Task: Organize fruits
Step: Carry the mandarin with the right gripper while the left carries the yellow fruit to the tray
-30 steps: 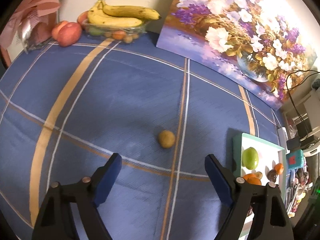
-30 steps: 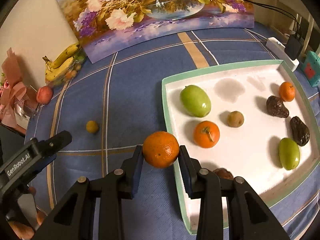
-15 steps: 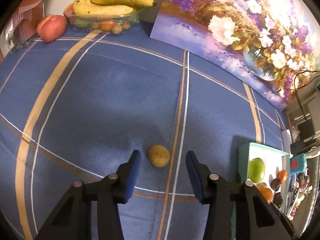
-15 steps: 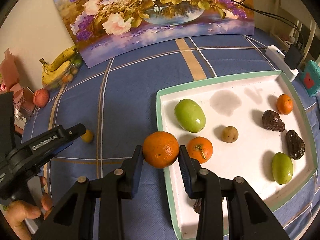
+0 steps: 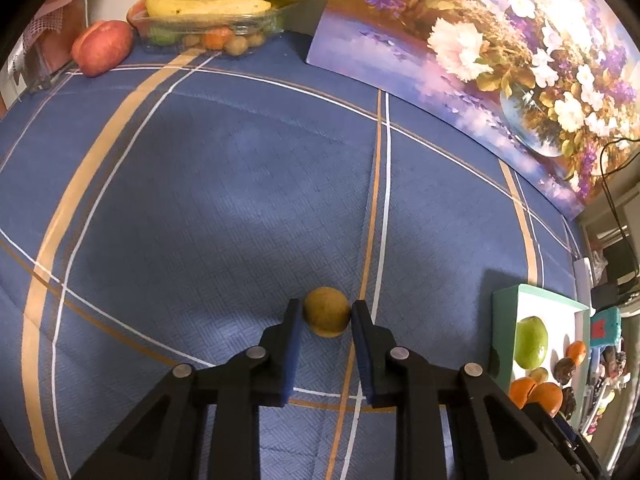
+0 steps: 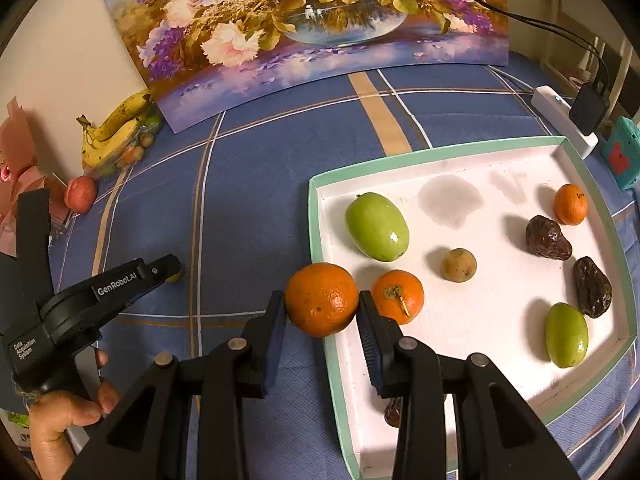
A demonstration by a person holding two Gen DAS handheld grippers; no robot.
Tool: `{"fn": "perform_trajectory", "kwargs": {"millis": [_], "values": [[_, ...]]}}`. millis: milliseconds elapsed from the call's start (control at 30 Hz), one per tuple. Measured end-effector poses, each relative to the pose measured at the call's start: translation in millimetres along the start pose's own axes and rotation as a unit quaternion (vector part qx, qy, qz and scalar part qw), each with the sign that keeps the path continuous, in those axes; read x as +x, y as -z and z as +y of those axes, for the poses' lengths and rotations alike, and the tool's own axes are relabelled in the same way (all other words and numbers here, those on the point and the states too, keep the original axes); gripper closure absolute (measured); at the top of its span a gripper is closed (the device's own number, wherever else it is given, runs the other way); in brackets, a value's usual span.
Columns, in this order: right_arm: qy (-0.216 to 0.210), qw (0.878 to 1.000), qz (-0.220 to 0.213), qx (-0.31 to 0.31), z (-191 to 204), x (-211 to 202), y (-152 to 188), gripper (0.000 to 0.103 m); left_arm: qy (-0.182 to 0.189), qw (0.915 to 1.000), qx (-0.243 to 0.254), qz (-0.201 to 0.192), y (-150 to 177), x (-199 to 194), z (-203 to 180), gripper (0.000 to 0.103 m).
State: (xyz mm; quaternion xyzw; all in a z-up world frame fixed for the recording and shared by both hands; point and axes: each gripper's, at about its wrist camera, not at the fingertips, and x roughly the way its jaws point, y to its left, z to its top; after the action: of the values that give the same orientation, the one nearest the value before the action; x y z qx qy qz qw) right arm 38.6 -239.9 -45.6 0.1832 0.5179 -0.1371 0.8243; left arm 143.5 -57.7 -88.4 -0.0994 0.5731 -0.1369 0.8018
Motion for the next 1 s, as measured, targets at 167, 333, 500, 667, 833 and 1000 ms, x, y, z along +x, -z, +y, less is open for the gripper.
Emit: {"fn": "perform_trajectory", "kwargs": {"millis": [167, 333, 500, 667, 833, 1000], "values": [[-0.002, 1.0, -0.002, 0.004, -3.8, -0.7, -0.4, 0.066, 0.022, 0.9997, -0.009, -0.002, -2.2, -14.3, -2.4, 0.077], [0.009, 0.999, -0.001, 0.039, -30.5, -2.0, -2.0, 0.066, 0.051, 0.9987, 0.004, -0.008, 1.4, -36.2, -18.2, 0.077], [0.026, 0.996, -0.002, 0.081, -68.5, -8.7, -2.7, 0.066, 0.078, 0.9961, 0.039, -0.011, 12.4, -55.2, -49.4, 0.077], [0.026, 0.993, -0.001, 0.115, -99.7, -17.4, -3.8, 0.066, 0.098, 0.9907, 0.094, 0.001, 35.7, -68.2, -86.9, 0.077], [0.03, 0.991, -0.001, 0.13, -119.9, -26.1, -0.5, 0.066, 0.111, 0.9827, 0.147, 0.021, 59.5, -71.6, -124.9, 0.077], [0.029, 0.99, 0.004, 0.138, -131.9, -27.6, 2.4, 0.066, 0.105, 0.976, 0.185, 0.047, 78.6, -60.9, -151.1, 0.077]]}}
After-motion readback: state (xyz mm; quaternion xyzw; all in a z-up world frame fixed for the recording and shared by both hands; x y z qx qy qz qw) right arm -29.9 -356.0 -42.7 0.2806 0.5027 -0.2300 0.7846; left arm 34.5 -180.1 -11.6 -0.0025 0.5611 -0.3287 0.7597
